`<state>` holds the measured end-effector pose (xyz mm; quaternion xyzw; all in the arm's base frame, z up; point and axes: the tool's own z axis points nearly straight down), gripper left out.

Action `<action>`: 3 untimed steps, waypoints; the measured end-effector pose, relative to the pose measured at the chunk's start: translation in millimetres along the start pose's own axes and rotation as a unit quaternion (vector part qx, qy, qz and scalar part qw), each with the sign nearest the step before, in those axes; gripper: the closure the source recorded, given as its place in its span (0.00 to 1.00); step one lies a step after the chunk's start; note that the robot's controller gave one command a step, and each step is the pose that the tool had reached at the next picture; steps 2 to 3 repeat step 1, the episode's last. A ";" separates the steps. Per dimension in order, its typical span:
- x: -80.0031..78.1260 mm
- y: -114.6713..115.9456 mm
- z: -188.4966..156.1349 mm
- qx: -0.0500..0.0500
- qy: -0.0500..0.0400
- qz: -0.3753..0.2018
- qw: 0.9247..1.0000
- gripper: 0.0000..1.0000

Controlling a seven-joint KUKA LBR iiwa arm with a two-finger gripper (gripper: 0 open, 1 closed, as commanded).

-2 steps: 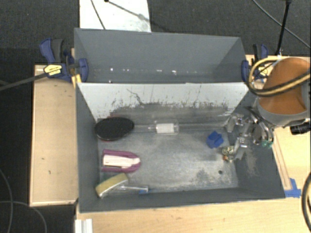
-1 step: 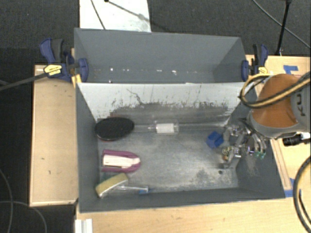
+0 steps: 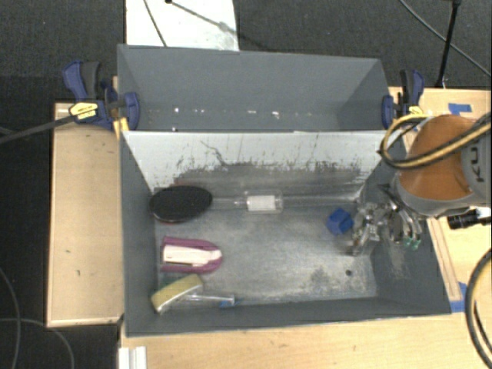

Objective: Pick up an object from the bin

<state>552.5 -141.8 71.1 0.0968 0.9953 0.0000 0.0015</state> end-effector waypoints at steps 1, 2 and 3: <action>18.7 5.4 -187.2 0.000 -0.004 0.017 1.000 1.00; 18.7 5.4 -187.2 0.000 -0.004 0.017 1.000 1.00; 18.7 5.4 -187.2 0.000 -0.004 0.017 1.000 1.00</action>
Offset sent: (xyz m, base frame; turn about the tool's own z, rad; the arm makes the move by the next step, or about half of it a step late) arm -0.0200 0.0093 0.1816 0.0398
